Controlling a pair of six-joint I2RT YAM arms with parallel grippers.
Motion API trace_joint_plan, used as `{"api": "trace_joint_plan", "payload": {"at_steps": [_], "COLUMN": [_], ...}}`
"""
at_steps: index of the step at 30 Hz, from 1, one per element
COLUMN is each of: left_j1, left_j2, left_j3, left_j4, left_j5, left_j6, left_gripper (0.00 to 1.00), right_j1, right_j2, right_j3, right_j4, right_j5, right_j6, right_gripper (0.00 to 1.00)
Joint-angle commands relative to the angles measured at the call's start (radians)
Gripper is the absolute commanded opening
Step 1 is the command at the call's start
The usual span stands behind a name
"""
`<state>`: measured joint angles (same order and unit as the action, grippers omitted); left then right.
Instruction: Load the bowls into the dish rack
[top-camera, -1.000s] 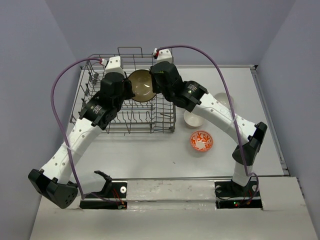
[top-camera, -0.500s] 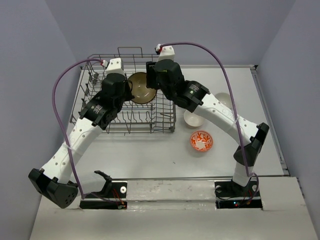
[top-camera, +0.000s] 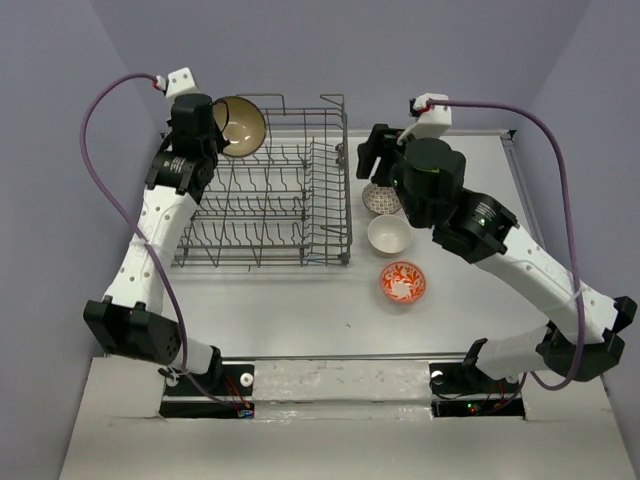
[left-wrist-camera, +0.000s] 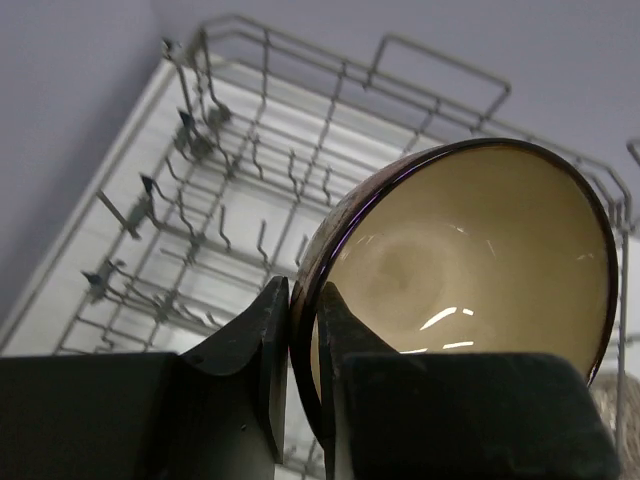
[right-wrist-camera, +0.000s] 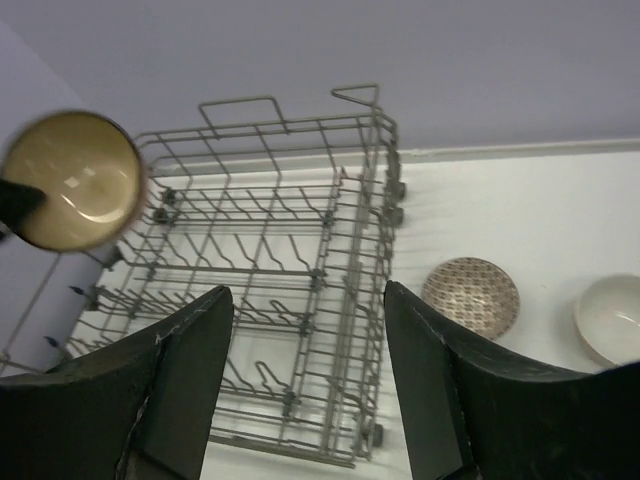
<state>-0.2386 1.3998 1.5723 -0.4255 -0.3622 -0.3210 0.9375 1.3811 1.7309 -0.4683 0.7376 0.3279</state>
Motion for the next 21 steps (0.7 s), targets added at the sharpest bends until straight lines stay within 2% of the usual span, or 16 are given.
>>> {"api": "trace_joint_plan", "payload": {"at_steps": [1,4,12,16,18,21], "left_j1": [0.012,0.016,0.044,0.058,0.07,0.1], "left_j2": [0.062,0.146,0.405,0.464,0.496,0.528], "left_j3": [0.259,0.354,0.494,0.45,0.405,0.4], "left_j4": [0.197,0.234,0.355,0.542,0.695,0.738], "left_j5": [-0.197,-0.321,-0.591,-0.667,-0.699,-0.705], "left_j6": [0.085,0.172,0.439,0.58,0.698,0.741], "left_gripper": [0.0,0.0,0.0,0.0,0.0,0.0], "right_j1": [0.004,0.004,0.004,0.004,0.004,0.004], "right_j2": [-0.081,-0.151,-0.22,-0.24,-0.251,-0.248], "right_j3": [-0.155,-0.255,-0.447,-0.524,-0.566,-0.619], "right_j4": [0.028,0.025,-0.007,-0.009,-0.007,0.008], "right_j5": [0.12,0.12,0.091,0.082,0.057,0.023], "right_j6": [0.023,0.049,0.121,0.149,0.175,0.204], "right_gripper": [0.68,0.68,0.68,0.69,0.69,0.69]}}
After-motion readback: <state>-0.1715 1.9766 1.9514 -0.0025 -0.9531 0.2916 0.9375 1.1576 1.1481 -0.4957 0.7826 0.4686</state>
